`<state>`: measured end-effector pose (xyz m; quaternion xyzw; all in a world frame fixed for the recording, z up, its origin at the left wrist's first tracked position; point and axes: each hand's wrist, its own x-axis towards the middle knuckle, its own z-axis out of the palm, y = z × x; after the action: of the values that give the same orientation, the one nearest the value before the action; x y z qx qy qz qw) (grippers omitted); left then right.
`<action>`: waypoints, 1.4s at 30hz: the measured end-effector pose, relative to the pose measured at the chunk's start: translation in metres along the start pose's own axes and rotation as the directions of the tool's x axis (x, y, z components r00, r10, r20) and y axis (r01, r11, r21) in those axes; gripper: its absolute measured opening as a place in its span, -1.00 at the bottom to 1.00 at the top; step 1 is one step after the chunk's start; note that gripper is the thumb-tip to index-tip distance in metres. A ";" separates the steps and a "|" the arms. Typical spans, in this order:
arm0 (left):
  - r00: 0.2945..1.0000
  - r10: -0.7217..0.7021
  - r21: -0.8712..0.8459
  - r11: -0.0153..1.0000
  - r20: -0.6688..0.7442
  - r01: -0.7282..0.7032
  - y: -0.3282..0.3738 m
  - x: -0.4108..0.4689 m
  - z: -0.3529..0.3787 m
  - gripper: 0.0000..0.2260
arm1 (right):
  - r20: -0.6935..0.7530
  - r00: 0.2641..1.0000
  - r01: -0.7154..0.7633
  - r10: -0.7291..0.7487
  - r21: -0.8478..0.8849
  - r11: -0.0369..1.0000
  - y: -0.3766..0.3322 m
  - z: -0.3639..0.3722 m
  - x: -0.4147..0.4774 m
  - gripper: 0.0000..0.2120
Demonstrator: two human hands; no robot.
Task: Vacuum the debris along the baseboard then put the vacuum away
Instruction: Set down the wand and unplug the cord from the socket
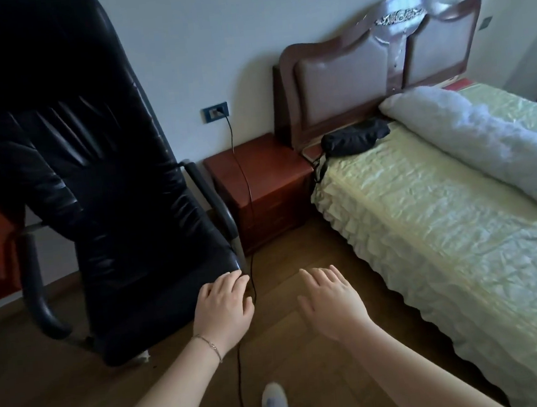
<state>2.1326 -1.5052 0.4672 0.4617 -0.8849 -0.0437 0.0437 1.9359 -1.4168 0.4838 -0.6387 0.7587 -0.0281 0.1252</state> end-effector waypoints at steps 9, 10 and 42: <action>0.995 -0.008 -0.067 0.998 -0.095 0.001 -0.019 0.182 0.008 -0.65 | 0.006 1.000 0.012 -0.011 -0.073 0.997 0.061 -0.044 0.158 -0.37; 0.994 -0.008 -0.070 0.998 -0.104 0.001 -0.023 0.204 0.007 -0.65 | 0.010 1.000 0.006 -0.005 -0.081 0.997 0.066 -0.052 0.178 -0.36; 0.887 -0.454 -0.107 0.889 -0.083 0.445 -0.096 0.682 0.000 -0.66 | 0.163 0.901 0.412 -0.402 -0.030 0.911 0.161 -0.145 0.742 -0.42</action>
<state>1.8221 -2.1203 0.4806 0.6535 -0.7476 -0.0655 0.0987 1.6351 -2.1284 0.4776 -0.7868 0.5974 0.0197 0.1540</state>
